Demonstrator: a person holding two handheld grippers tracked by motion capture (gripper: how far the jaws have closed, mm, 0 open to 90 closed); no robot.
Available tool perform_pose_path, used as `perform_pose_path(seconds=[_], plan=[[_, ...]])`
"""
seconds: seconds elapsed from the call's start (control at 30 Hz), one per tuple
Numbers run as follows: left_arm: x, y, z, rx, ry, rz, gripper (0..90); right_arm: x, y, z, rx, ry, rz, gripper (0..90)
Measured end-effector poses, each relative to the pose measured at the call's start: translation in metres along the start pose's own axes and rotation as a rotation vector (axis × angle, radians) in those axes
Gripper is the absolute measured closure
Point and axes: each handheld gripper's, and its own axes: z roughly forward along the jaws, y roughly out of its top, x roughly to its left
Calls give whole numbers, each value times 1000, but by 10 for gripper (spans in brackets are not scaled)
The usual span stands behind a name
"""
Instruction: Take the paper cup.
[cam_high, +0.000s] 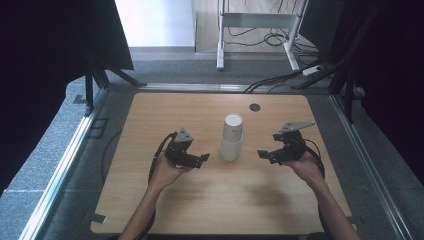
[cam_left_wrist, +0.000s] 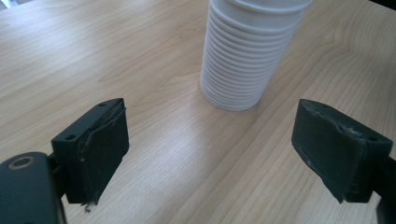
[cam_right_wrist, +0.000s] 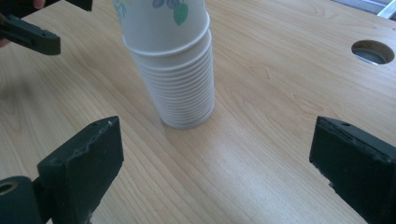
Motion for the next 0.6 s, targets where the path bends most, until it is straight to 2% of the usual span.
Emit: perform_pose_path(seconds=[0.6], plan=[[-3,21,32,1,-67,19,111,1,28,11,-14,36,-29,38]])
